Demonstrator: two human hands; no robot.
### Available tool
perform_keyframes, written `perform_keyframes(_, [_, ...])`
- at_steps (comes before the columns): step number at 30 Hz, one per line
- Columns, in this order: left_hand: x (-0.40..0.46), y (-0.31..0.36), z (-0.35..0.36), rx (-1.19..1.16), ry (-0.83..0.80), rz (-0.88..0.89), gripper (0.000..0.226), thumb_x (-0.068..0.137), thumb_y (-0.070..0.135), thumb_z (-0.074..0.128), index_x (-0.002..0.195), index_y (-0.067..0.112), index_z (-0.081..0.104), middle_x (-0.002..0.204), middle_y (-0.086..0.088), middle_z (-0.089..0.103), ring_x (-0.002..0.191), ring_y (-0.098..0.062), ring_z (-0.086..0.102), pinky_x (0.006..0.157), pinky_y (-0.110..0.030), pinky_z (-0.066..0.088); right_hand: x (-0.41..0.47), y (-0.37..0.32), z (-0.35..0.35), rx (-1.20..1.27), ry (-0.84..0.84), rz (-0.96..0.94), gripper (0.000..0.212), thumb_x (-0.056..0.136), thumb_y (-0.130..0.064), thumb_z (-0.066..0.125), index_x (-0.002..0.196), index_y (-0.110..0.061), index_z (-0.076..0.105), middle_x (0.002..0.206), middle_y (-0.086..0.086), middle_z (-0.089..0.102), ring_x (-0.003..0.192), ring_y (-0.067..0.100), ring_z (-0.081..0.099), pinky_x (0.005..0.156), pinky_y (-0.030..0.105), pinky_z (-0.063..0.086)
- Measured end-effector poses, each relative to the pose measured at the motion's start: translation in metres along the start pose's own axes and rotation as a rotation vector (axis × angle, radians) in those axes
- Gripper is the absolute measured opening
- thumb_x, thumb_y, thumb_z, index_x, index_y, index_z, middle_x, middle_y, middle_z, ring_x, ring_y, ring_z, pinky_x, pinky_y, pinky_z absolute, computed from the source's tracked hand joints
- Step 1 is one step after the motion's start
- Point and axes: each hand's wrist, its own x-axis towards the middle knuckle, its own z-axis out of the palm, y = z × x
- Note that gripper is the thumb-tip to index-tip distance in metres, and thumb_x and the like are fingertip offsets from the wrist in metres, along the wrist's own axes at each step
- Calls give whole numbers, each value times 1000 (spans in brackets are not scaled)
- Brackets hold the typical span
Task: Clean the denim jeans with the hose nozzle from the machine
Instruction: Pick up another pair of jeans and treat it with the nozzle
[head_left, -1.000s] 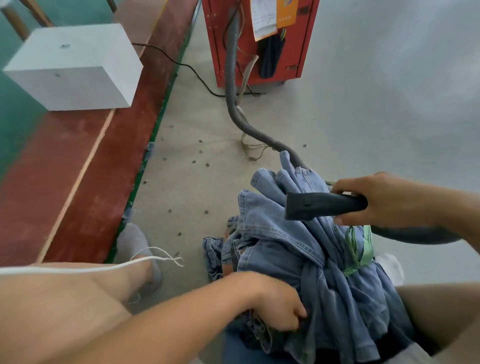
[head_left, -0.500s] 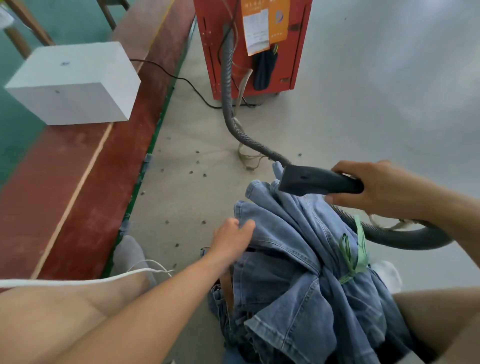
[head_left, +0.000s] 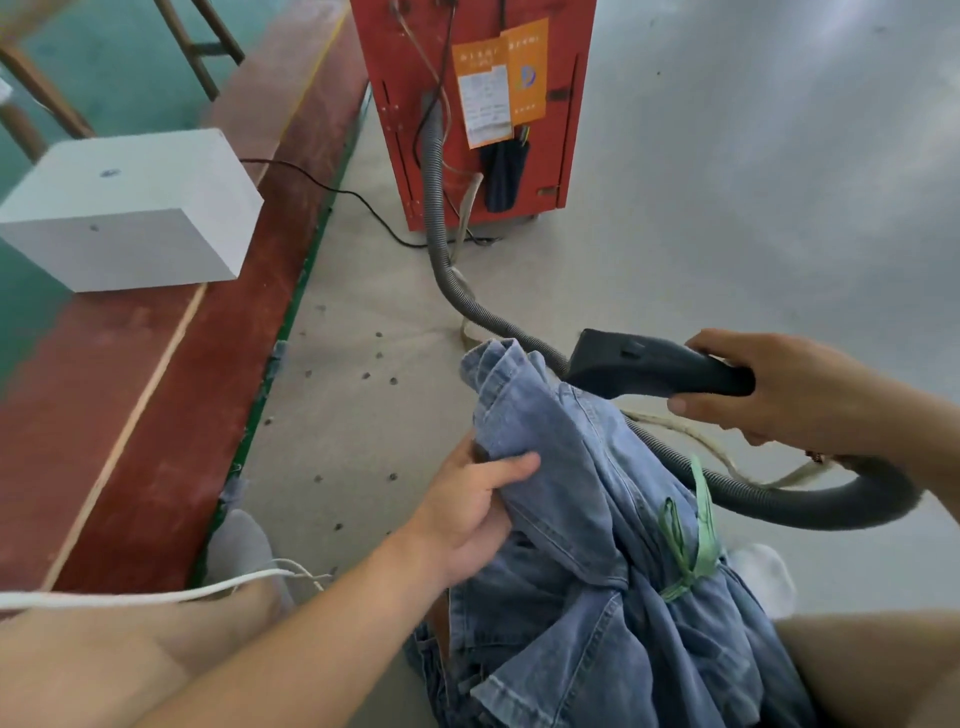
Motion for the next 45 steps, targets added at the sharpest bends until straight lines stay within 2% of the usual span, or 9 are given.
perform_keyframes(6, [-15, 6, 6, 170, 8, 118, 40, 98, 0, 59, 132, 21, 62, 130, -12, 70, 121, -35, 66, 105, -54, 52, -22, 2, -18, 125, -177, -6, 66, 66, -88, 71, 115, -44, 66, 66, 5, 69, 49, 18, 65, 39, 35, 52])
perform_keyframes(10, [-10, -6, 13, 489, 123, 214, 40, 95, -5, 65, 115, 29, 67, 114, -1, 76, 113, -24, 70, 103, -56, 54, -14, -22, 5, 90, -164, -114, 41, 77, -81, 64, 104, -50, 64, 69, -13, 68, 51, 5, 63, 45, 15, 45])
perform_keyframes(15, [-4, 4, 12, 588, 223, 247, 35, 92, -4, 67, 113, 24, 68, 107, 4, 77, 104, -15, 73, 100, -48, 57, -3, -41, 20, 12, 91, -64, 21, 87, -61, 63, 93, -42, 59, 76, -23, 66, 62, 4, 62, 56, 30, 44])
perform_keyframes(22, [-6, 23, 13, -124, 129, 167, 33, 91, -14, 60, 119, 4, 65, 113, -16, 72, 97, -26, 72, 89, -36, 62, -9, -34, -3, 126, 280, 34, 15, 87, -64, 63, 87, -51, 55, 59, -11, 67, 38, 7, 58, 33, 29, 47])
perform_keyframes(25, [-4, 24, 13, -173, 249, 198, 40, 84, -22, 64, 115, 4, 64, 111, -18, 74, 90, -25, 76, 78, -33, 64, -13, -31, -9, 114, 238, 37, 27, 79, -75, 58, 88, -49, 57, 54, -4, 66, 39, 12, 59, 40, 39, 55])
perform_keyframes(32, [0, 20, 21, 89, 181, 307, 34, 84, -16, 69, 102, 12, 79, 108, -12, 78, 101, -23, 74, 85, -28, 60, -16, -47, 10, 37, 12, -86, 38, 74, -79, 57, 100, -51, 59, 67, -17, 67, 49, 4, 62, 48, 21, 45])
perform_keyframes(37, [3, 12, 27, 303, 201, 350, 25, 87, -6, 74, 102, 13, 81, 103, -11, 78, 100, -24, 71, 102, -44, 56, -2, -57, 20, 10, 142, -70, 27, 84, -68, 59, 92, -42, 57, 76, -23, 65, 59, 3, 62, 51, 29, 42])
perform_keyframes(40, [4, 14, 25, 362, 226, 369, 30, 88, -6, 73, 107, 16, 80, 102, -5, 80, 99, -18, 73, 103, -41, 56, -3, -54, 4, 89, 221, -52, 23, 89, -62, 62, 89, -40, 56, 60, -13, 66, 42, 7, 58, 39, 17, 41])
perform_keyframes(45, [6, 13, 22, 501, 222, 431, 26, 88, -2, 75, 103, 18, 81, 102, -11, 78, 102, -26, 73, 100, -44, 57, -16, -63, 1, 47, -82, -68, 30, 81, -67, 62, 92, -39, 63, 58, -12, 65, 44, 4, 57, 45, 15, 44])
